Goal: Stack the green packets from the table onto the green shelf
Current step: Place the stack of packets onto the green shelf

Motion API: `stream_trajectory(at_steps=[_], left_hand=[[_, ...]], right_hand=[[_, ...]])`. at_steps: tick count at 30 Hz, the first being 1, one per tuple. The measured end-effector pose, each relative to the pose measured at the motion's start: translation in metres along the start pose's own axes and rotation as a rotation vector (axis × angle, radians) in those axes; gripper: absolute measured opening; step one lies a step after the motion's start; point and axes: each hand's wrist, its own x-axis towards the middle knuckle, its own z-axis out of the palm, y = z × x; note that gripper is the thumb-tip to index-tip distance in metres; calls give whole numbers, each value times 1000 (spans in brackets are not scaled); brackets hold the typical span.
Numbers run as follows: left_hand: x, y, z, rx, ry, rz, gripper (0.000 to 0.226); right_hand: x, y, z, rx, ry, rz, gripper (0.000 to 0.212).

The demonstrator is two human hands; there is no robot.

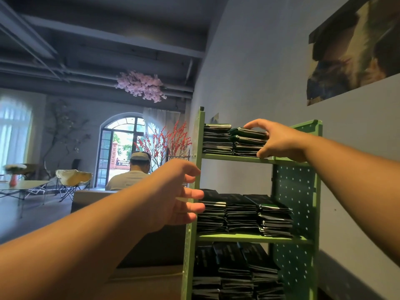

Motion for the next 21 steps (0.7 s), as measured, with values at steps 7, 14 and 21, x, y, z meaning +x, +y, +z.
stream_trajectory(at_steps=[7, 14, 21], left_hand=[[1, -2, -1, 43, -2, 6, 24], [1, -4, -1, 49, -1, 18, 25], [-4, -9, -4, 60, 19, 27, 22]], right_hand=[[-9, -8, -6, 373, -26, 80, 66], [-5, -7, 6, 528, 25, 137, 62], [-17, -6, 10, 288, 200, 104, 64]])
